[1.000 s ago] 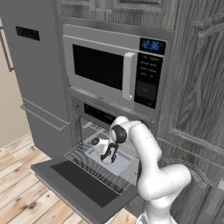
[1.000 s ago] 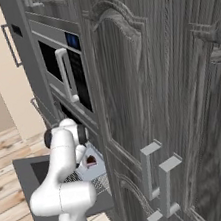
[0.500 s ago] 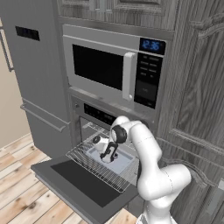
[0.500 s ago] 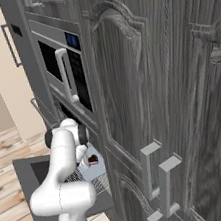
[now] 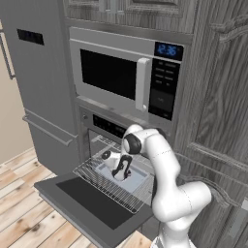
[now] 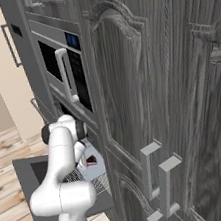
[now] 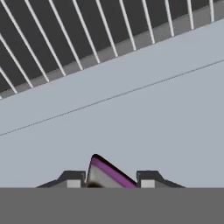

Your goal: Take the baked cake out of the oven and place it on the plate for cooling. Then close the oven door.

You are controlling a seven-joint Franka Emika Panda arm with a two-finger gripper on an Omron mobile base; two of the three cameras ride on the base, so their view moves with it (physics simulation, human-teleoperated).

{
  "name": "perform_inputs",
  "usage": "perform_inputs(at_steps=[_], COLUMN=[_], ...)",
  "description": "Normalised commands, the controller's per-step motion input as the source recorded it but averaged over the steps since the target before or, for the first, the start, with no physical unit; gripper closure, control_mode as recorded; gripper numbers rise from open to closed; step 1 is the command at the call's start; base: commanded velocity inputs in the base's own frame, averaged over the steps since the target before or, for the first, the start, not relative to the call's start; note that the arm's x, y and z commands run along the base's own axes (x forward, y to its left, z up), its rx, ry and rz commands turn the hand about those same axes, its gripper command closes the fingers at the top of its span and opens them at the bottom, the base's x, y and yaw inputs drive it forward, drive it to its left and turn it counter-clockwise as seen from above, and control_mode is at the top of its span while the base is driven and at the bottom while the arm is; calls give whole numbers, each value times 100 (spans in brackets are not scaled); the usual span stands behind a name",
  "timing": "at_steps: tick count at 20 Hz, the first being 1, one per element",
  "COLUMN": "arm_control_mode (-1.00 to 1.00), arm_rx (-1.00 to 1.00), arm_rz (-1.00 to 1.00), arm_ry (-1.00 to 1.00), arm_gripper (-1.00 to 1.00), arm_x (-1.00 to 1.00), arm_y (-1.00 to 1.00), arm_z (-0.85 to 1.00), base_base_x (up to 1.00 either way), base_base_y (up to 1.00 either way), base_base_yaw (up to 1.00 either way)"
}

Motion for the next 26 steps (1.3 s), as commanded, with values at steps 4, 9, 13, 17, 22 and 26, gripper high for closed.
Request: perform_inputs(at_steps=[4,9,13,17,22,26], arm_control_mode=[-100,-100,-100,-100,-100,-100], arm_rx=[3,3,4,7,7,5], arm_rz=[7,9,9,8,6,5], arm_ry=[0,0,0,0,0,0], arm_gripper=[100,100,100,100,100,100], arm_x=[-35,-41,-48,-48,-31,-32], arm_y=[1,15,27,29,27,20], arm_z=[49,52,64,80,89,76], base_base_x=[0,0,0,0,0,0], base_base_y=[0,0,0,0,0,0], base_base_yaw=[0,0,0,0,0,0])
